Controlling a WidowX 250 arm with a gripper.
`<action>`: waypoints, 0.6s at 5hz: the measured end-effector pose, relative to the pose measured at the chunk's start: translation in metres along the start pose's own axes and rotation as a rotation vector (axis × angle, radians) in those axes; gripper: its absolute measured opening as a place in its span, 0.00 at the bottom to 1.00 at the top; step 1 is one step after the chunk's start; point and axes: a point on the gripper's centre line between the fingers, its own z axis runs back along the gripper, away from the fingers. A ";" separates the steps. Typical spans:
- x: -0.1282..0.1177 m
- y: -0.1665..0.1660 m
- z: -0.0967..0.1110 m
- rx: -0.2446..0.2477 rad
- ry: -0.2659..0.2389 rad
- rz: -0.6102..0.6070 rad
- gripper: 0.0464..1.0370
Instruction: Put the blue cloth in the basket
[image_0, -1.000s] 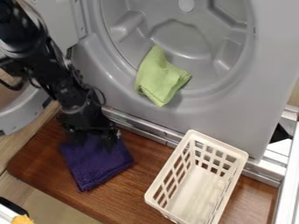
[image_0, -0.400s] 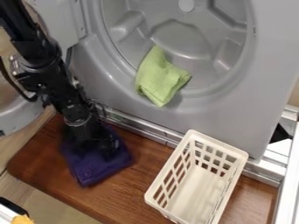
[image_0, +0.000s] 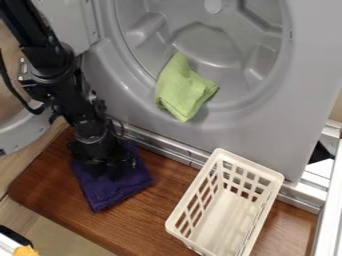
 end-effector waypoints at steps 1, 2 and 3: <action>-0.003 -0.003 0.002 -0.015 0.010 -0.007 0.15; -0.012 -0.014 0.008 -0.050 0.065 -0.045 0.05; -0.004 -0.024 0.033 -0.070 0.061 -0.054 0.02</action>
